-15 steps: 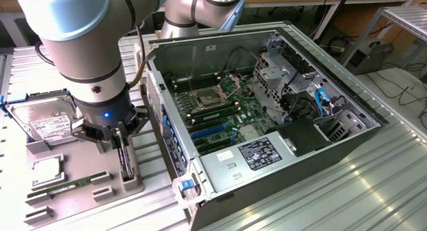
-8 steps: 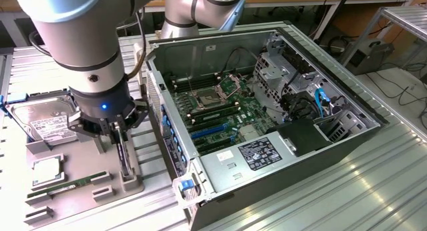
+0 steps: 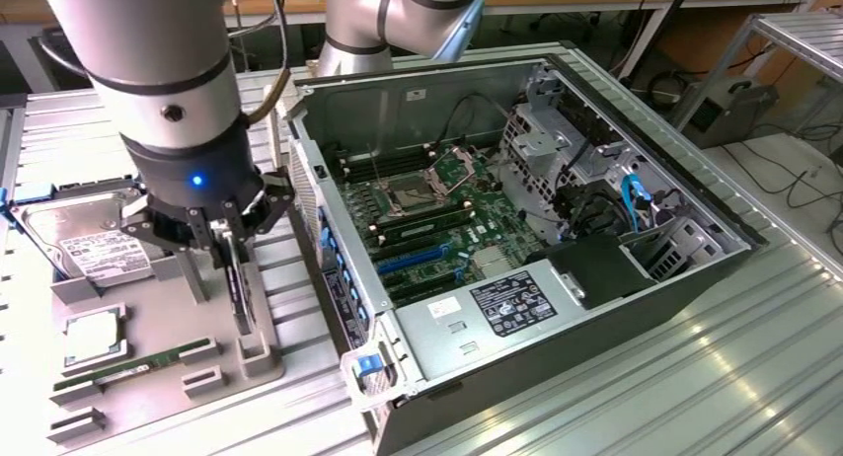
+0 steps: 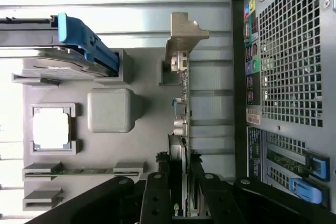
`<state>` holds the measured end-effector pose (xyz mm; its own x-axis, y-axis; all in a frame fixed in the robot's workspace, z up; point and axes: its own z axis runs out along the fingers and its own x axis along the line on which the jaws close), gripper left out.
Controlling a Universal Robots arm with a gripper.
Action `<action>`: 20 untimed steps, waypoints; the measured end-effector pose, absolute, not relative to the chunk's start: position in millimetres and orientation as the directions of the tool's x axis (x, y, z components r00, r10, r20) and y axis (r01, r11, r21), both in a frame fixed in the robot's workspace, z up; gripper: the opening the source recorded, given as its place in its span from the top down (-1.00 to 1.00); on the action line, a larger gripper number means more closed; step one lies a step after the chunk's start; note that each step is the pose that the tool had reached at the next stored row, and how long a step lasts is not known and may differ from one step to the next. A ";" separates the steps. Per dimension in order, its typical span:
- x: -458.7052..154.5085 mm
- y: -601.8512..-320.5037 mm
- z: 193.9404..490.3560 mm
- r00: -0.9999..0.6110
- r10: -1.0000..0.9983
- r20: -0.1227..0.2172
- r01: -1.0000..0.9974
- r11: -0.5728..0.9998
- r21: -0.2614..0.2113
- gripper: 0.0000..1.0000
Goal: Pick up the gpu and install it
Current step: 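Pick up the gpu and move the gpu toward the slot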
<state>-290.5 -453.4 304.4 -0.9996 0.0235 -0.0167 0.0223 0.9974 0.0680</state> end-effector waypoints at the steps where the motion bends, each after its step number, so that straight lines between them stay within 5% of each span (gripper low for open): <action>1: -290.3 -453.6 308.3 -1.000 0.023 -0.016 0.022 0.997 0.068 0.47; 20: -265.1 -476.5 403.9 -1.000 0.024 -0.003 0.023 0.997 0.068 0.47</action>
